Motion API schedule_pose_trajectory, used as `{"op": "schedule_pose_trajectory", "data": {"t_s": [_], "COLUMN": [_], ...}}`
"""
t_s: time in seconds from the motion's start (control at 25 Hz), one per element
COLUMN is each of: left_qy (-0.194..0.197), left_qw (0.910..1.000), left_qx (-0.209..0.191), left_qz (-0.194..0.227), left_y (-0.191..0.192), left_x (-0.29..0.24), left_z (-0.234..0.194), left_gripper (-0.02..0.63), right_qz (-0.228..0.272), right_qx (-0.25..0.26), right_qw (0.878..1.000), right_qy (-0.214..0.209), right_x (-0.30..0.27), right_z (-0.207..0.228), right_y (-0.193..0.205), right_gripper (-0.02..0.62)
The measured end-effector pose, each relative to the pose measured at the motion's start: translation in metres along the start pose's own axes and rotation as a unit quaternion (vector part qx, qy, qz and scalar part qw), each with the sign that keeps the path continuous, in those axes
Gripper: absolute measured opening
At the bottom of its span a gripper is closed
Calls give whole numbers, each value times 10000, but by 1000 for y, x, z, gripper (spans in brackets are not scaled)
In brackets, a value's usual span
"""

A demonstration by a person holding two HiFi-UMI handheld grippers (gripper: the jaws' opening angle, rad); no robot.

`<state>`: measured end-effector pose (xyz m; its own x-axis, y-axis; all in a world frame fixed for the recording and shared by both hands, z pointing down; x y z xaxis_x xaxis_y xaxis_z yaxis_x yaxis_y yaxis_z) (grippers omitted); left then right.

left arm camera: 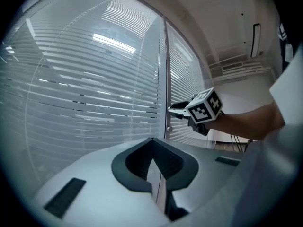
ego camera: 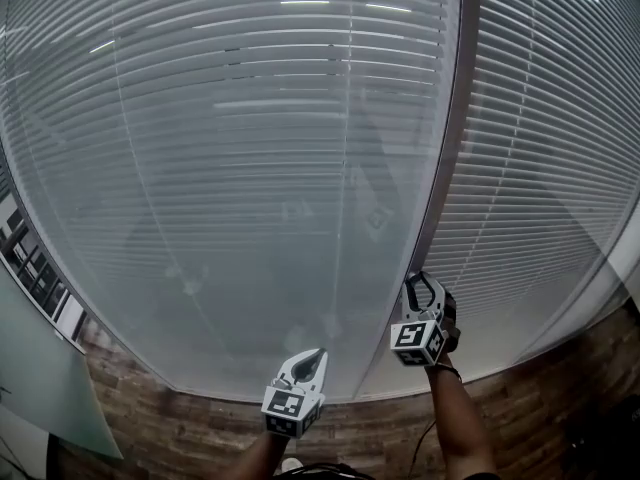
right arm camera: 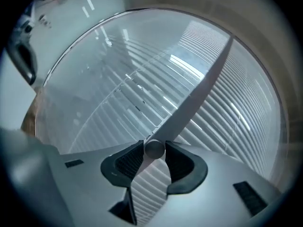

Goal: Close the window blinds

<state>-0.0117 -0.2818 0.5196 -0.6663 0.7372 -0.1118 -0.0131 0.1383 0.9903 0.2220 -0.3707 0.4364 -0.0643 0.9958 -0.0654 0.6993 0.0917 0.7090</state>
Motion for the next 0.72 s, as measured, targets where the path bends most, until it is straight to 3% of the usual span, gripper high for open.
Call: {"op": "schedule_pose_trajectory", "data": {"t_s": [0.12, 0.2, 0.28, 0.4, 0.72], "left_qy": [-45, -63, -74, -110, -167], "left_qw": [10000, 10000, 9999, 9999, 9998], "left_qx": [30, 56, 72, 72, 85], "left_qz": [2, 2, 8, 17, -3], "left_y": [1, 1, 1, 0, 1], "left_x": [2, 3, 4, 6, 9], "left_z": [-1, -1, -2, -4, -8], "left_gripper": [0, 0, 0, 0, 0], "right_qz": [-32, -21, -21, -37, 11], "right_qx": [-1331, -2168, -2679, -2908, -2653], "right_qw": [9911, 9761, 9633, 9566, 9641], "right_qy": [-94, -157, -181, -171, -66], "right_x": [-1, -5, -8, -8, -8], "right_z": [5, 7, 9, 8, 5], "right_y": [-2, 7, 14, 19, 17], "right_gripper": [127, 127, 146, 146, 124]}}
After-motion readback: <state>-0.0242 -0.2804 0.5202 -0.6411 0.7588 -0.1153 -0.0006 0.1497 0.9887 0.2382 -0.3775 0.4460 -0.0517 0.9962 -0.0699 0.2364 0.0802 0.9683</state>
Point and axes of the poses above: the fingertips, and each gripper's own axes: x backward along the fingers, z to its right, y out of its underside, the point moved 6 cm from there along x, backward along the fingers, and after that the axes turned 2 degrees about -z, right-handed, at the moved point
